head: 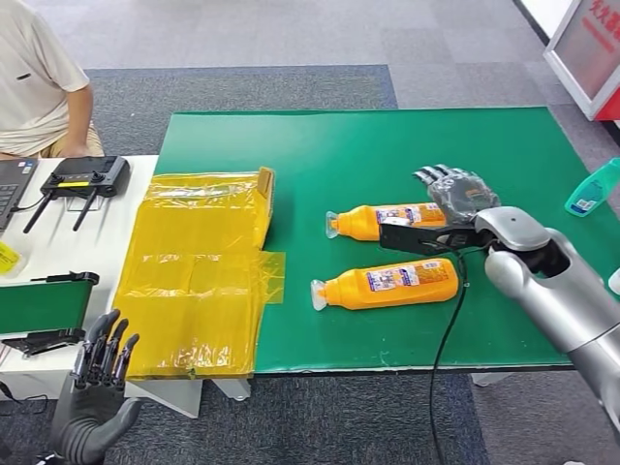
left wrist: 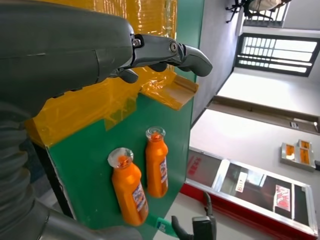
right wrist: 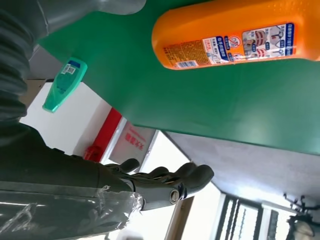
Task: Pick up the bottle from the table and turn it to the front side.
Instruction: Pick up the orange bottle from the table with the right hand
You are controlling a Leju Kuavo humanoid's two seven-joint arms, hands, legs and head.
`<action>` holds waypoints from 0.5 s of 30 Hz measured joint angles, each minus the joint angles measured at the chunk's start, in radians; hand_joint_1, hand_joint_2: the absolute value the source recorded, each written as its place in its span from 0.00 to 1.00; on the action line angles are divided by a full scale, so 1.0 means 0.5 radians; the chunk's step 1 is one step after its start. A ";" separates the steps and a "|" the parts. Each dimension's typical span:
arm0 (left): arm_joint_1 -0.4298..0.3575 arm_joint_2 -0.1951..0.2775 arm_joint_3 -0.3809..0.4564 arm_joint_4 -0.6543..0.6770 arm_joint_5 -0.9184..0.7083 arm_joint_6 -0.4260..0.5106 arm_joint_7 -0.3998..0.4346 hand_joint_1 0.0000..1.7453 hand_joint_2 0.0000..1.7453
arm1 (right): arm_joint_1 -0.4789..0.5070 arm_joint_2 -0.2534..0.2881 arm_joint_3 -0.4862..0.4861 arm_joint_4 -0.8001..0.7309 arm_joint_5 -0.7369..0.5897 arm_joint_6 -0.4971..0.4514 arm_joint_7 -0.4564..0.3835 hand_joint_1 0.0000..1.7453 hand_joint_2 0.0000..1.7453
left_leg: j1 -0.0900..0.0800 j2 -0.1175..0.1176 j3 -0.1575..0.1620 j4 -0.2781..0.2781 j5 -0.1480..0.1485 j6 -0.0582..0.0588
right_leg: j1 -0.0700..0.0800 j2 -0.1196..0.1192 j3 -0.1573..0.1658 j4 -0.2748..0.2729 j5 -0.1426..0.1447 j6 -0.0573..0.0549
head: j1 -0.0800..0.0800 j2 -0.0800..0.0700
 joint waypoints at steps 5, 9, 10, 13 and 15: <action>-0.004 -0.003 0.007 0.006 0.001 -0.016 -0.001 0.00 1.00 | -0.126 -0.116 0.168 -0.010 -0.157 0.088 -0.029 0.00 1.00 | -0.001 0.000 0.000 0.000 0.000 0.000 | -0.001 0.000 0.000 0.000 0.000 0.000 | 0.000 0.000; -0.006 -0.003 0.008 0.012 0.001 -0.016 -0.003 0.00 1.00 | -0.149 -0.145 0.263 -0.010 -0.178 0.089 -0.027 0.00 1.00 | 0.000 0.000 0.000 0.000 0.000 0.000 | 0.000 0.000 0.000 0.000 0.000 0.000 | 0.000 0.000; -0.006 -0.002 0.009 0.014 0.002 -0.016 -0.004 0.00 1.00 | -0.155 -0.150 0.279 -0.010 -0.185 0.097 -0.027 0.00 1.00 | 0.000 0.000 0.000 0.000 0.000 0.000 | 0.000 0.000 0.000 0.000 0.000 0.000 | 0.000 0.000; -0.009 0.000 0.009 0.018 0.012 -0.008 -0.006 0.00 1.00 | -0.182 -0.167 0.352 -0.007 -0.269 0.186 -0.031 0.00 1.00 | 0.000 0.000 0.000 0.000 0.000 0.000 | 0.000 0.000 0.000 0.000 0.000 0.000 | 0.000 0.000; -0.013 0.004 0.008 0.025 0.025 0.003 -0.011 0.00 1.00 | -0.207 -0.179 0.427 -0.004 -0.363 0.276 -0.025 0.00 1.00 | 0.000 0.000 0.000 0.000 0.000 0.000 | 0.000 0.000 0.000 0.000 0.000 0.000 | 0.000 0.000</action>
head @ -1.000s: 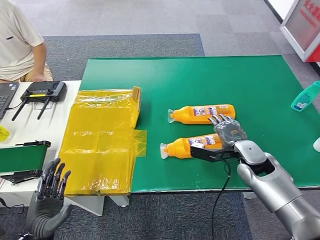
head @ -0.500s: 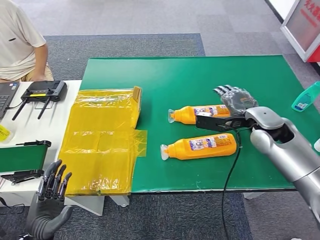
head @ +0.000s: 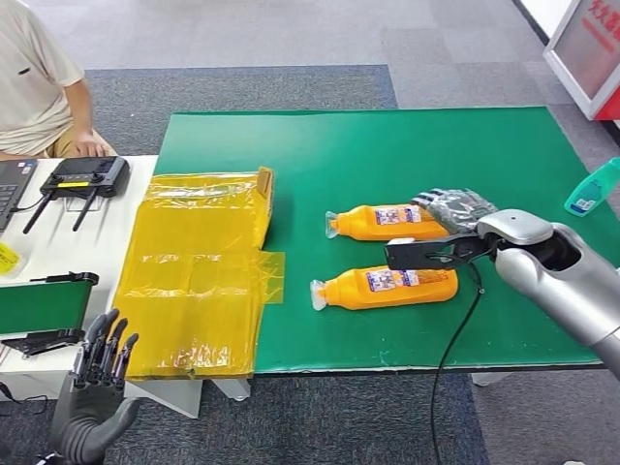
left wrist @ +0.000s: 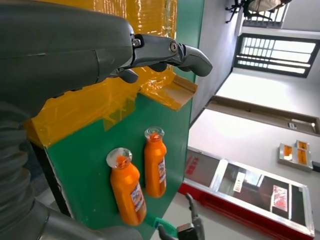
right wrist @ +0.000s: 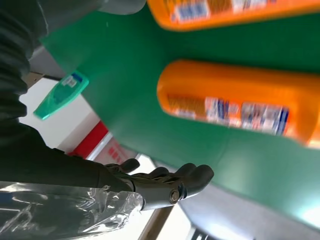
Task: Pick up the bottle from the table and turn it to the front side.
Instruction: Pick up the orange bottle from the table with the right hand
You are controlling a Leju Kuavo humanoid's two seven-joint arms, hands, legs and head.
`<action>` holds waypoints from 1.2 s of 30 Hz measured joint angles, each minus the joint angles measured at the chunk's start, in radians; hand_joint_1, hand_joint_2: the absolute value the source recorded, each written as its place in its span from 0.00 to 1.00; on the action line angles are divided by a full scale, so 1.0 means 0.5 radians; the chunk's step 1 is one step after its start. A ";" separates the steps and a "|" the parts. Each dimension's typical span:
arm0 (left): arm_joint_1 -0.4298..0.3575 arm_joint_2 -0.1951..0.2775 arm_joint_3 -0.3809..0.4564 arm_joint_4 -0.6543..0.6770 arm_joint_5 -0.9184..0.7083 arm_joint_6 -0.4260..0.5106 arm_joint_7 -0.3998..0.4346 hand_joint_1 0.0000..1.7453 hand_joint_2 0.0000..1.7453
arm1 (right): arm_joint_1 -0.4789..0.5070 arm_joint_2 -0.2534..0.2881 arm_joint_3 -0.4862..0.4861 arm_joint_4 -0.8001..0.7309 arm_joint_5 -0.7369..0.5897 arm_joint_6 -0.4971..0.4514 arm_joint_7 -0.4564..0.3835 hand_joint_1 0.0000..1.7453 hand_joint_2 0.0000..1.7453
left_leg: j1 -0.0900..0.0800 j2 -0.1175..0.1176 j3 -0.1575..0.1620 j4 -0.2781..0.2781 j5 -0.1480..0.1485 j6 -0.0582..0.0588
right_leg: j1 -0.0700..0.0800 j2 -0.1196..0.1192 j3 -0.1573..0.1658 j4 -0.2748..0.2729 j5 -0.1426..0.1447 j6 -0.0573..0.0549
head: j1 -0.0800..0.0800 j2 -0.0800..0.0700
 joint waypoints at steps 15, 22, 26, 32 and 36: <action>-0.028 0.057 -0.011 0.056 0.048 0.021 -0.012 0.00 1.00 | -0.342 -0.064 0.587 0.010 -0.696 0.308 0.182 0.00 1.00 | 0.000 0.000 0.000 0.000 0.000 0.000 | 0.000 0.000 -0.001 0.000 0.000 0.000 | 0.000 0.000; -0.049 0.096 -0.040 0.089 0.067 0.049 -0.012 0.00 1.00 | -0.408 -0.108 0.751 0.016 -0.907 0.197 0.219 0.00 1.00 | 0.000 0.000 0.000 0.000 0.000 0.000 | 0.000 0.000 0.000 0.000 0.000 0.000 | 0.000 0.000; -0.052 0.105 -0.045 0.103 0.068 0.054 -0.012 0.00 1.00 | -0.411 -0.117 0.803 0.021 -0.907 0.173 0.219 0.00 1.00 | 0.000 0.000 0.000 0.000 0.000 0.000 | 0.000 0.000 -0.001 0.000 0.000 0.000 | 0.000 0.000; -0.054 0.122 -0.084 0.112 0.072 0.079 -0.012 0.00 1.00 | -0.332 -0.117 0.814 0.094 -0.884 -0.082 0.181 0.00 1.00 | 0.000 0.000 0.000 0.000 0.000 0.000 | 0.000 0.000 0.000 0.000 0.000 0.000 | 0.000 0.000; -0.054 0.142 -0.124 0.118 0.081 0.108 -0.008 0.00 1.00 | -0.170 -0.104 0.755 0.188 -0.781 -0.267 0.105 0.00 1.00 | 0.000 -0.001 0.000 0.000 0.000 0.000 | 0.000 0.000 0.001 0.000 0.000 0.000 | 0.000 0.000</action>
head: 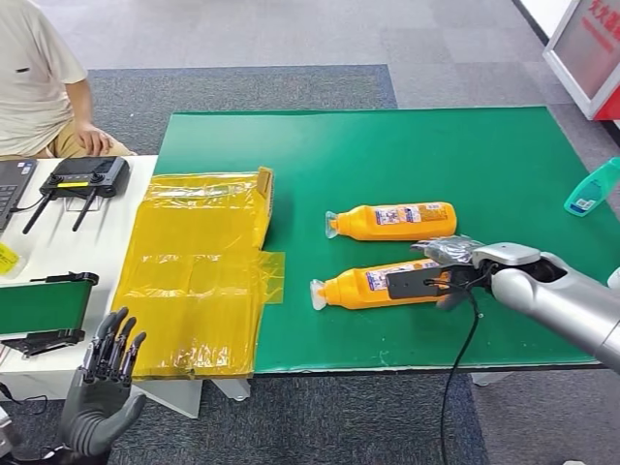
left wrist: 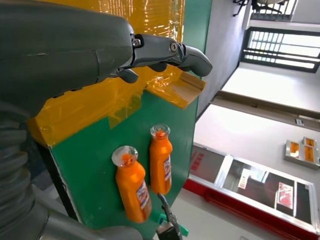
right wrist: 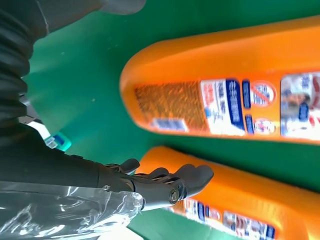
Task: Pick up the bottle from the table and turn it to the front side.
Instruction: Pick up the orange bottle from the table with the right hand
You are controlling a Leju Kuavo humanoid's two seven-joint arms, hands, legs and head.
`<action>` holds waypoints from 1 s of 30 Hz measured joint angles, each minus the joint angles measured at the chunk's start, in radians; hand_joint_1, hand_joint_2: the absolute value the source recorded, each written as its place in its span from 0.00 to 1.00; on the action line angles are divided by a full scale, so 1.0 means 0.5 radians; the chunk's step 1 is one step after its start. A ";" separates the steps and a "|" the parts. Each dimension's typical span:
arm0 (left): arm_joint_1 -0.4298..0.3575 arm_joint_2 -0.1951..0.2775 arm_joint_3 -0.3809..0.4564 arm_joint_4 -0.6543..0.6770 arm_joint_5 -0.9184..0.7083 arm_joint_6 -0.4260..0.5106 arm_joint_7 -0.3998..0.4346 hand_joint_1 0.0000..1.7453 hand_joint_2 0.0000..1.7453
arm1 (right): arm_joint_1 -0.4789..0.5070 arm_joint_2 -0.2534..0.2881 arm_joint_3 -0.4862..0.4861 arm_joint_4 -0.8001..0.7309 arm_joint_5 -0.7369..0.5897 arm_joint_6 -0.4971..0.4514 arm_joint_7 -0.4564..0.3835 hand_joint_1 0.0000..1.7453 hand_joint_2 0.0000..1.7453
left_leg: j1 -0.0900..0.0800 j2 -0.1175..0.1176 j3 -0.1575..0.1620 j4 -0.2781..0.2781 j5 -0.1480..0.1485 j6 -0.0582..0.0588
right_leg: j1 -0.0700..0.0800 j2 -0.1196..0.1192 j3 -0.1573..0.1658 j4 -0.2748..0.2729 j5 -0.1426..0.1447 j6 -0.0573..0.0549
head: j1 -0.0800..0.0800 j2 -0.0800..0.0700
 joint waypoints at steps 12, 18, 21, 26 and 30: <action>0.009 0.050 -0.114 0.006 -0.007 0.060 0.002 0.00 1.00 | 0.322 0.093 -0.321 0.099 0.219 -0.167 -0.083 0.00 1.00 | 0.000 0.000 0.000 0.000 0.000 0.000 | 0.000 0.000 0.000 0.000 0.000 0.000 | 0.000 0.000; 0.009 0.068 -0.156 0.006 -0.012 0.068 0.008 0.00 1.00 | 0.406 0.142 -0.422 0.136 0.279 -0.208 -0.093 0.00 1.00 | 0.000 0.000 0.000 0.000 0.000 0.000 | 0.000 0.000 0.000 0.000 0.000 0.000 | 0.000 0.000; 0.008 0.075 -0.172 0.006 -0.011 0.078 0.009 0.00 1.00 | 0.447 0.164 -0.467 0.151 0.314 -0.253 -0.101 0.00 1.00 | 0.000 0.000 0.000 0.000 0.000 0.000 | 0.000 0.000 0.000 0.000 0.000 0.000 | 0.000 0.000; 0.001 0.088 -0.211 0.012 -0.002 0.108 0.013 0.00 1.00 | 0.587 0.251 -0.622 0.191 0.448 -0.372 -0.132 0.00 1.00 | 0.000 0.000 0.000 0.000 0.000 0.000 | 0.000 0.000 -0.001 0.000 0.000 0.000 | 0.000 0.000; -0.008 0.098 -0.241 0.026 0.002 0.113 0.013 0.00 1.00 | 0.663 0.327 -0.718 0.226 0.508 -0.398 -0.151 0.00 1.00 | 0.000 0.000 0.000 0.000 0.000 0.000 | 0.000 0.000 -0.001 0.000 0.000 0.000 | 0.000 0.000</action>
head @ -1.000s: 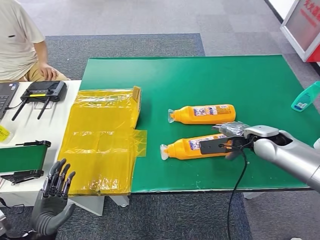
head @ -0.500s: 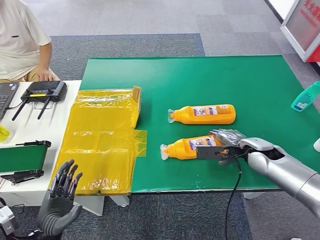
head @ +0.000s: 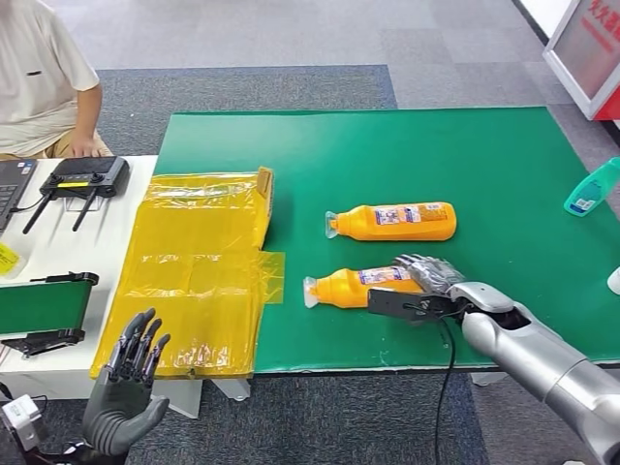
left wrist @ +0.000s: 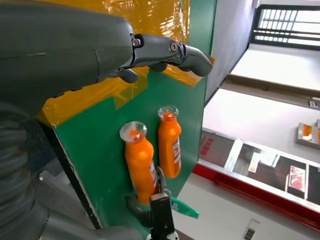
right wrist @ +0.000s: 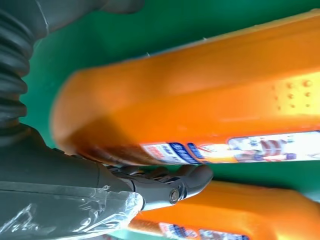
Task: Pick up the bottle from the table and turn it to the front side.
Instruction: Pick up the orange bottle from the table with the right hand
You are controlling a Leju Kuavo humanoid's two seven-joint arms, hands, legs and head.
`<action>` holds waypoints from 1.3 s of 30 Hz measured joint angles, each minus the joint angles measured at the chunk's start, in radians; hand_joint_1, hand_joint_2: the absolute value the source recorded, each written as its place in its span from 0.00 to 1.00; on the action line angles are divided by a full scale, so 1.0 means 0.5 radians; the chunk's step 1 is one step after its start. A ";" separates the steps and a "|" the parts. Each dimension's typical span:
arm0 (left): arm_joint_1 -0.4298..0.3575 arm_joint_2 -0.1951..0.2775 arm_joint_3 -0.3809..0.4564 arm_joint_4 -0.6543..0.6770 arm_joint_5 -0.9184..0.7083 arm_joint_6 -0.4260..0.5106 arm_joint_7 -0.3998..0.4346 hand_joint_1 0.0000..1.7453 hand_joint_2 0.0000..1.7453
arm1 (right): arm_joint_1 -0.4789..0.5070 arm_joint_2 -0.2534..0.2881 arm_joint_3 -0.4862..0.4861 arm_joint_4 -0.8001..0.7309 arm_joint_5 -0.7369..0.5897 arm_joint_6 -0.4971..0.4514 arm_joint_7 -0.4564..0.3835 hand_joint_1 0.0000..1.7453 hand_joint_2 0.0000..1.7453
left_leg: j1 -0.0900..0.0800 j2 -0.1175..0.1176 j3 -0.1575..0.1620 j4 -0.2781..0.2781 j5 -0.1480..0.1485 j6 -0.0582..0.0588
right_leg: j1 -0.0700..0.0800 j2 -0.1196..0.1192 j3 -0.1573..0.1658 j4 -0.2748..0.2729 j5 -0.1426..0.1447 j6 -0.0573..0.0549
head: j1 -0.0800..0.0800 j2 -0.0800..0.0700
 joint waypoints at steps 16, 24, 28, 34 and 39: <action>-0.023 0.041 -0.073 0.046 0.034 0.044 0.000 0.00 1.00 | 0.093 0.208 -0.213 0.133 0.208 -0.008 -0.059 0.19 1.00 | 0.000 0.000 0.000 0.000 0.000 0.000 | 0.000 0.000 0.000 0.000 0.000 0.000 | 0.000 0.000; -0.026 0.049 -0.076 0.052 0.036 0.048 0.000 0.00 1.00 | 0.096 0.230 -0.245 0.156 0.248 -0.001 -0.074 1.00 1.00 | 0.000 0.000 0.000 0.000 0.000 0.000 | 0.000 0.000 0.000 0.000 0.000 0.000 | 0.000 0.000; -0.028 0.051 -0.076 0.055 0.038 0.048 0.000 0.00 1.00 | 0.091 0.232 -0.255 0.157 0.264 0.022 -0.082 1.00 1.00 | 0.000 0.000 0.000 0.000 0.000 0.000 | 0.000 0.000 0.000 0.000 0.000 0.000 | 0.000 0.000; -0.030 0.056 -0.076 0.060 0.036 0.050 0.000 0.00 1.00 | 0.087 0.232 -0.271 0.156 0.279 0.038 -0.088 1.00 1.00 | 0.000 0.000 0.001 0.000 0.000 0.000 | 0.000 0.000 0.000 0.000 0.000 0.000 | 0.000 0.000; -0.030 0.059 -0.076 0.060 0.033 0.050 0.000 0.00 1.00 | 0.090 0.233 -0.272 0.155 0.294 0.031 -0.089 1.00 1.00 | 0.000 0.000 0.001 0.000 0.000 0.000 | 0.000 0.000 0.000 0.000 0.000 0.000 | 0.000 0.000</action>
